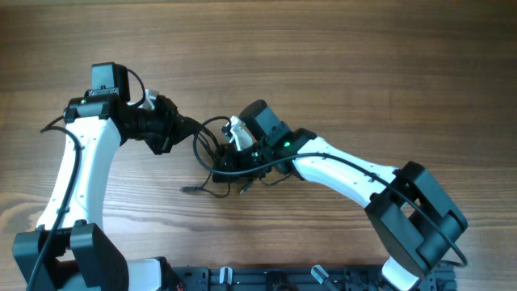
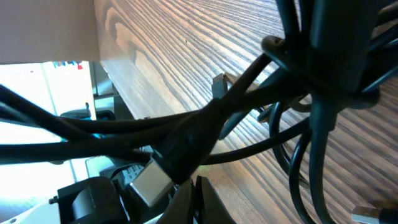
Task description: Untangle cables
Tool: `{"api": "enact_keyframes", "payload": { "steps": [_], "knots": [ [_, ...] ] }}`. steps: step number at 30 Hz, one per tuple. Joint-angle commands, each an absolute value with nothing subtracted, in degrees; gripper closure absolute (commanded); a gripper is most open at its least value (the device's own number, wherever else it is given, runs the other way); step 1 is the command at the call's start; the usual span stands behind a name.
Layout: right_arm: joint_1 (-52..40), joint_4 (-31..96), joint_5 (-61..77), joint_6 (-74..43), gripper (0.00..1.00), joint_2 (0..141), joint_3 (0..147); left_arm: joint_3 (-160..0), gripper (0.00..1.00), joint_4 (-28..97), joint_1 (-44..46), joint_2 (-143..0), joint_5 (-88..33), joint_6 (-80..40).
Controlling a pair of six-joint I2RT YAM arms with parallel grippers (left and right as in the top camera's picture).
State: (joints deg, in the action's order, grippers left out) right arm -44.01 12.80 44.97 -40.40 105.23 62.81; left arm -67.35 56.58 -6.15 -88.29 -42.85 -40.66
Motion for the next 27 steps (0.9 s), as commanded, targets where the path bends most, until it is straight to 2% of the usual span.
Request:
{"api": "enact_keyframes", "payload": {
  "steps": [1, 2, 4, 5, 6, 14, 18, 24, 25, 27],
  "knots": [
    [-44.16, 14.63, 38.44, -39.4, 0.96, 104.25, 63.11, -67.37, 0.94, 56.45, -6.22, -88.47, -41.47, -40.8],
    [-44.18, 16.6, 33.21, -40.25, 0.94, 104.25, 63.11, -67.37, 0.94, 56.45, -6.22, -88.47, -41.45, -40.8],
    [-44.18, 20.34, 26.39, -41.58, 0.68, 104.27, 63.09, -67.37, 0.94, 56.42, -6.22, -88.47, -41.45, -40.8],
    [-44.18, 21.67, 24.49, -41.5, 0.6, 104.25, 63.09, -67.37, 0.94, 56.45, -6.22, -88.47, -41.45, -40.8],
    [-44.18, 22.57, 23.62, -41.21, 0.56, 104.27, 63.11, -67.37, 0.94, 56.42, -6.22, -88.47, -41.45, -40.8],
    [-44.18, 24.14, 17.26, -37.56, 0.47, 104.27, 63.09, -67.37, 0.94, 56.4, -6.24, -88.47, -41.45, -40.8],
    [-44.18, 22.0, 16.51, -36.32, 0.48, 104.4, 63.09, -67.37, 0.94, 56.38, -6.24, -88.47, -41.47, -40.8],
    [-44.84, 19.11, 18.02, -33.54, 0.61, 105.95, 63.09, -67.37, 0.94, 56.45, -6.22, -88.47, -41.47, -40.8],
    [-45.1, 19.4, 18.06, -33.61, 0.66, 106.56, 63.09, -67.37, 0.94, 56.45, -6.24, -88.47, -41.47, -40.8],
    [-45.41, 19.97, 18.02, -33.61, 0.88, 107.39, 63.09, -67.37, 0.94, 56.42, -6.22, -88.47, -41.47, -40.8]
  ]
}}
